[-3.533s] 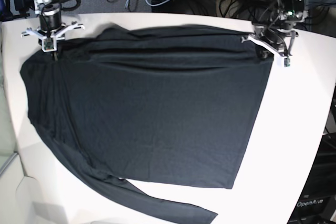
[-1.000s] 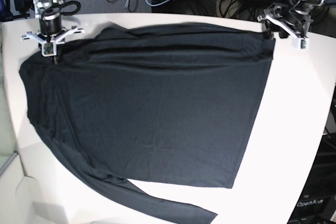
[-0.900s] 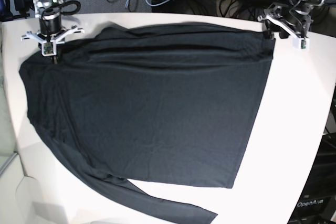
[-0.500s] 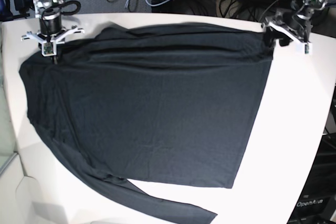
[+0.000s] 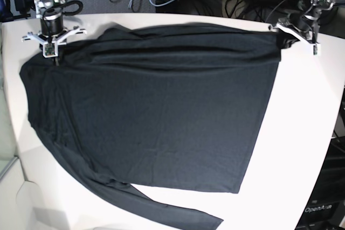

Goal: Fold the T-shirt properly
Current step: 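Lower the shoulder edge onto the table with both grippers, then open both grippers and release the shoulder edge, then slide the right gripper along the shoulder edge and grasp it again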

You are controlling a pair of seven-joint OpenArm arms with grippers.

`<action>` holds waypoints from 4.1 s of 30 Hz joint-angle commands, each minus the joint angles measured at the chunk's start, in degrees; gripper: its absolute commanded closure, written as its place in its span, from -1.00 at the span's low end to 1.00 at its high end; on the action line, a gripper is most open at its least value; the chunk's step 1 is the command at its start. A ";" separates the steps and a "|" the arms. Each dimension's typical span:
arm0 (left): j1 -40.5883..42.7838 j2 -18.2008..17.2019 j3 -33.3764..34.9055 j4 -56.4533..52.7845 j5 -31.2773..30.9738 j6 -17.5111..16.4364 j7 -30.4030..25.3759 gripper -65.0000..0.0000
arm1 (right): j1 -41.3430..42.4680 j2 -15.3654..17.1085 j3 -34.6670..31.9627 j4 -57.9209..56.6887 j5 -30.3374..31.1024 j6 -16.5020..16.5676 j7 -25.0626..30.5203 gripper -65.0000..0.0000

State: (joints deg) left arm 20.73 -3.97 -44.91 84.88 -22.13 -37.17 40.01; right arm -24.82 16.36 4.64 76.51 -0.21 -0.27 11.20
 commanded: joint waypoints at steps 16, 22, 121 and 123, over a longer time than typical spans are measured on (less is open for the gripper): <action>-0.29 1.29 0.11 5.45 2.57 0.55 4.34 1.00 | -0.90 0.12 -0.38 -0.60 -0.28 1.02 -5.97 0.92; -0.47 4.45 0.20 11.69 2.57 0.55 4.43 1.00 | -0.90 0.12 -0.29 -0.60 -0.28 1.02 -5.71 0.91; -5.39 3.84 -0.15 15.47 3.10 0.55 8.74 1.00 | -5.82 -25.36 24.06 13.73 0.08 14.21 -3.16 -0.09; -5.39 3.84 -0.15 15.47 3.10 0.55 8.74 1.00 | -6.35 -25.36 23.97 13.73 0.08 14.21 -3.07 -0.08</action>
State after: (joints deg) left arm 15.49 0.47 -44.95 99.37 -18.22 -36.27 49.71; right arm -30.44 -9.23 28.49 89.41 -0.23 13.74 6.72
